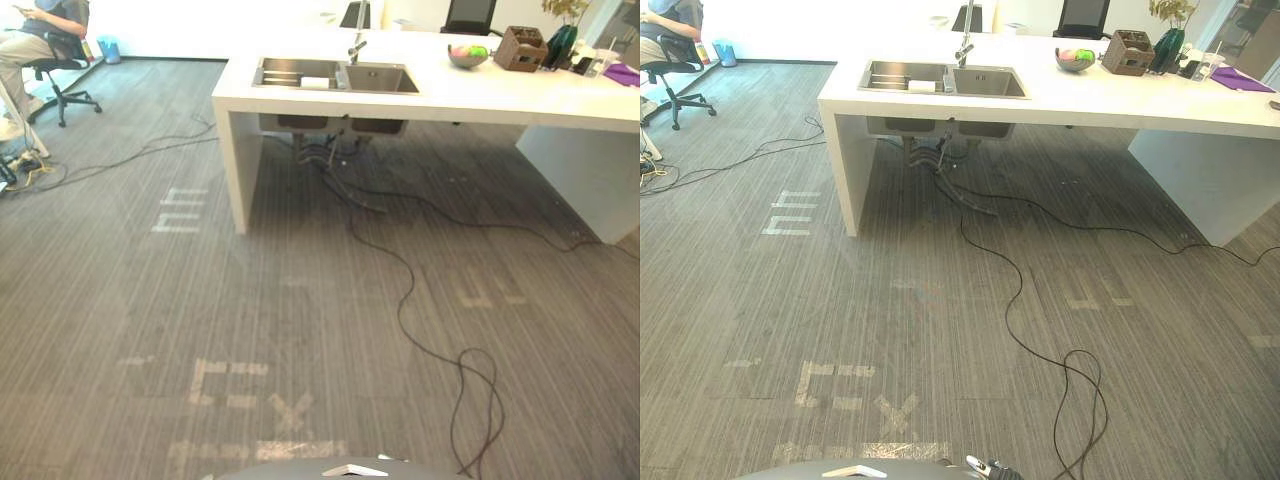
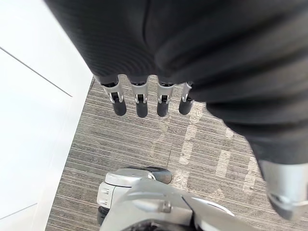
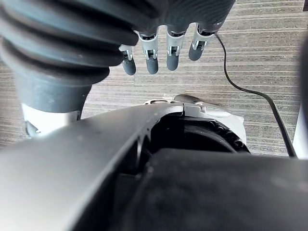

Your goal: Walk over to the sink, pick up the cup, carry it to the dishwasher, place the cup inside the dishwasher, then close the dishwasher door

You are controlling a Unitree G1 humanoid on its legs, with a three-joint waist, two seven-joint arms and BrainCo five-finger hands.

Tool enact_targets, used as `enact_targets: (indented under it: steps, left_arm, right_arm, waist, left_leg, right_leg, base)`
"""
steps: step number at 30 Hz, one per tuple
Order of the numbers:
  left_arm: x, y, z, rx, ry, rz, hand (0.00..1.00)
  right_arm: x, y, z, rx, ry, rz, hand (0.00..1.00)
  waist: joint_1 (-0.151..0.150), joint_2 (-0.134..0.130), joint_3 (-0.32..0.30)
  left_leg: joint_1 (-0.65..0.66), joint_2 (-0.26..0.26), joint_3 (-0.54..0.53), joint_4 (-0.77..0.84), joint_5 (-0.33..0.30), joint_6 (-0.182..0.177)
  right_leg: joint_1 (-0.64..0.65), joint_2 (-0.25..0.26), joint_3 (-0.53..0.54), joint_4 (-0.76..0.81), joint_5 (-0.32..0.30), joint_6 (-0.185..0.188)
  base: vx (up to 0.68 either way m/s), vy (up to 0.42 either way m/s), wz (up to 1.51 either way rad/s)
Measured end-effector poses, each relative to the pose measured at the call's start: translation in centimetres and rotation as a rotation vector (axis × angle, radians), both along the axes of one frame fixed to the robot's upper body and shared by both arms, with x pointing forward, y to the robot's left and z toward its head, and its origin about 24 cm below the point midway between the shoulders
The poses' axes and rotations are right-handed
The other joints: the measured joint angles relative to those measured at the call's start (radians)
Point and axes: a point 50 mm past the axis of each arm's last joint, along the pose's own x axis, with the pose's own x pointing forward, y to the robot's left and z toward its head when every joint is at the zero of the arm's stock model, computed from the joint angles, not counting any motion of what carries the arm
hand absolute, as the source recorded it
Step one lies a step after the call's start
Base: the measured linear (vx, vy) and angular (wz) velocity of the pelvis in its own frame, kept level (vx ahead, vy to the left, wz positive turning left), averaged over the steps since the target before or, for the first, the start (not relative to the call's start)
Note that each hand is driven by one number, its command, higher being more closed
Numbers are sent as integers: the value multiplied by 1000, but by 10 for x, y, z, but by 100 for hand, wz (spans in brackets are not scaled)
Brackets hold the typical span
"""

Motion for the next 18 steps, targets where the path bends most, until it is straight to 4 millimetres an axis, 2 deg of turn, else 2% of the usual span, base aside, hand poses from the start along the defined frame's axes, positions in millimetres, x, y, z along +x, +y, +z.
enact_targets:
  steps: [12, 18]
  left_arm:
    - [19, 1, 4, 12, -211, -106, 0]
    - [31, 1, 7, 36, -321, -100, 0]
  right_arm:
    - [2, 2, 0, 14, -13, -13, 0]
    - [1, 2, 0, 25, -6, -38, 0]
  waist:
    - [-3, -1, 9]
    - [-7, 6, 13]
  left_leg:
    - [1, -2, -1, 0, 4, 5]
    - [17, -2, 0, -1, 2, 1]
  right_leg:
    - [2, -2, -5, 0, 1, 1]
    - [17, -3, -4, 0, 1, 4]
  base:
    - [-23, -3, 0]
    - [-13, -1, 0]
